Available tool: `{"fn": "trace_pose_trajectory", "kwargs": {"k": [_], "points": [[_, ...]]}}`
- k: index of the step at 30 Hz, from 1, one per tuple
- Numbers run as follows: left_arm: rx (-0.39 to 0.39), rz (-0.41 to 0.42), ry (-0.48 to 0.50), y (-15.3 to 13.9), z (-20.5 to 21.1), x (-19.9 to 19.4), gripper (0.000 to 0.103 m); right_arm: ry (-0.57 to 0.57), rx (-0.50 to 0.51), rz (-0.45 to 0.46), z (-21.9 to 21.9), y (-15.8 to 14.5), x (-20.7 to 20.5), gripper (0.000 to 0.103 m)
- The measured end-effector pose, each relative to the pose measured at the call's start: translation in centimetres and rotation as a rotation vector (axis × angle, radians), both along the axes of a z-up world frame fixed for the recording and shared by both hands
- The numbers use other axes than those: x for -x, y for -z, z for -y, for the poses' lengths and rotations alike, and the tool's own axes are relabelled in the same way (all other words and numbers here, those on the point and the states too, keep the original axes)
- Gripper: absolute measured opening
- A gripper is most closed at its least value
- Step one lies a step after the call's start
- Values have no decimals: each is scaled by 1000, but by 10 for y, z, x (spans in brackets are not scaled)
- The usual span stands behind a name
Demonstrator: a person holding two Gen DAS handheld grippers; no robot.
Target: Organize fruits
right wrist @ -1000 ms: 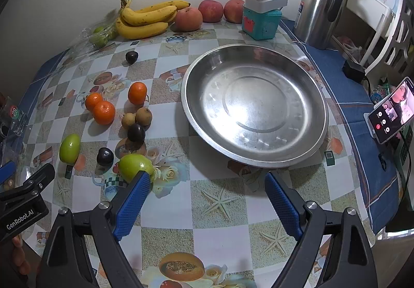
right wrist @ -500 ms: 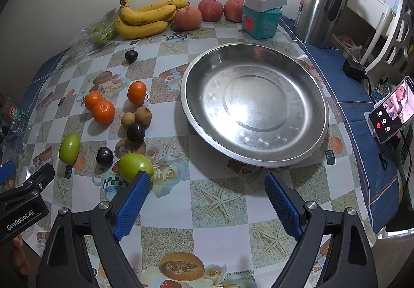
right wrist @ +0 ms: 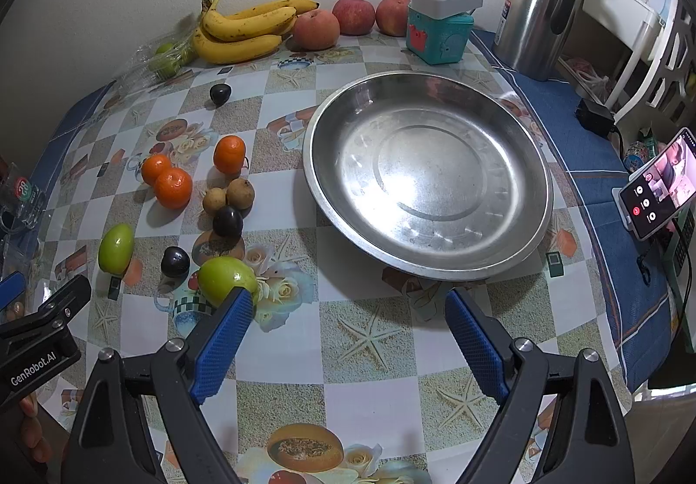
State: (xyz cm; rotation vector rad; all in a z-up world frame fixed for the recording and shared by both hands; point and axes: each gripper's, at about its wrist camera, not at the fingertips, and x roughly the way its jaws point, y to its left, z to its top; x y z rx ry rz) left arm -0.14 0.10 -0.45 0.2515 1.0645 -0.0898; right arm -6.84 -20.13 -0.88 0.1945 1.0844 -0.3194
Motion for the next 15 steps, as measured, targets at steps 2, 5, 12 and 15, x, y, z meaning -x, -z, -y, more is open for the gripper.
{"fn": "trace_pose_trajectory", "kwargs": {"k": [2, 5, 12, 15], "points": [[0, 0, 0, 0, 0, 0, 103, 0, 0, -1, 0, 0, 0, 90], [0, -1, 0, 0, 0, 0, 103, 0, 0, -1, 0, 0, 0, 90], [0, -2, -1, 1, 0, 1, 103, 0, 0, -2, 0, 0, 0, 90], [0, -2, -1, 1, 0, 0, 103, 0, 0, -2, 0, 0, 0, 90]]}}
